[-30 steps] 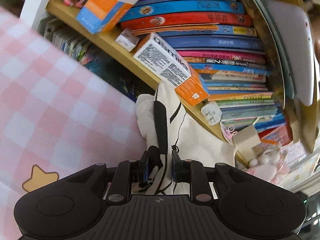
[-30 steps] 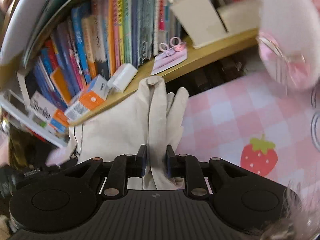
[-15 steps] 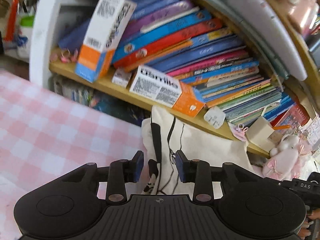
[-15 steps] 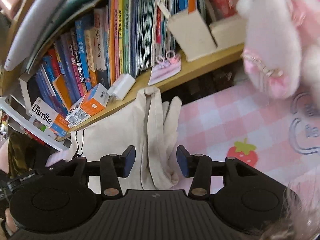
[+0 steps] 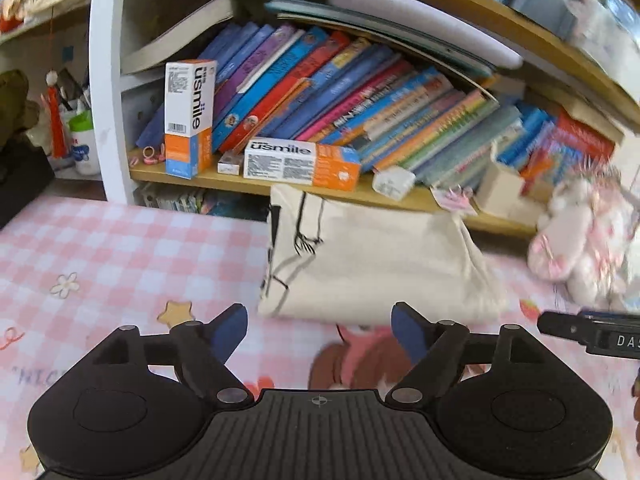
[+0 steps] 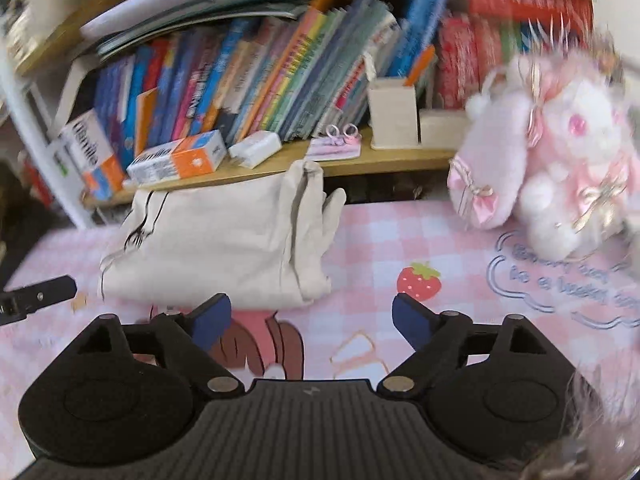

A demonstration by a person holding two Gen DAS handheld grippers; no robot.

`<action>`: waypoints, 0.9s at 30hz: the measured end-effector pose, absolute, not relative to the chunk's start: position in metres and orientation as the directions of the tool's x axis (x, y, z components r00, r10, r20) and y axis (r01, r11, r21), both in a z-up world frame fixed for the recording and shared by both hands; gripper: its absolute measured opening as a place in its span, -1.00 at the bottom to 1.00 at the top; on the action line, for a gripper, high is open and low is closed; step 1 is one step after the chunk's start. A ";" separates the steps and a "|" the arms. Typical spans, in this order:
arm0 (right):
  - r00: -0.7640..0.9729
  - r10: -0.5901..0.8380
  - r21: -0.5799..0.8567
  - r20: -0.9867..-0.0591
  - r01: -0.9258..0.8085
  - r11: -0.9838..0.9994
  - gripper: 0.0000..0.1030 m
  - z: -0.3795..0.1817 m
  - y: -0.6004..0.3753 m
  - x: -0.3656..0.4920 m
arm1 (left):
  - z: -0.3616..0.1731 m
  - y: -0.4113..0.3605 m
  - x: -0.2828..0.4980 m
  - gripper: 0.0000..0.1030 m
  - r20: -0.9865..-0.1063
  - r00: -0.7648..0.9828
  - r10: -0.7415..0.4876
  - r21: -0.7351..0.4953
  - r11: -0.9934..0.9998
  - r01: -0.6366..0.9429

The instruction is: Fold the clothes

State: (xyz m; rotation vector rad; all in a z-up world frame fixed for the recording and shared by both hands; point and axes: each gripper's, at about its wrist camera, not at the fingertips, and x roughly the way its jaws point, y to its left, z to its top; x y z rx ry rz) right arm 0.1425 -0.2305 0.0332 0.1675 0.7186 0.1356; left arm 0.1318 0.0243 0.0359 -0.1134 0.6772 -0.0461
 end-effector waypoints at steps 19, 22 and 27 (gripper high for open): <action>0.782 0.025 0.055 -0.622 0.012 0.998 0.96 0.031 -0.217 0.029 | 0.025 -0.032 0.035 0.90 -0.636 0.769 0.057 -0.033 0.994 -0.101; 0.793 0.018 0.048 -0.609 0.015 0.999 0.98 0.030 -0.219 0.022 | 0.023 -0.035 0.033 0.91 -0.632 0.771 0.078 -0.008 0.994 -0.107; 0.784 0.028 0.044 -0.620 -0.001 0.999 0.99 0.028 -0.218 0.024 | 0.021 -0.039 0.031 0.92 -0.633 0.769 0.086 0.006 0.994 -0.106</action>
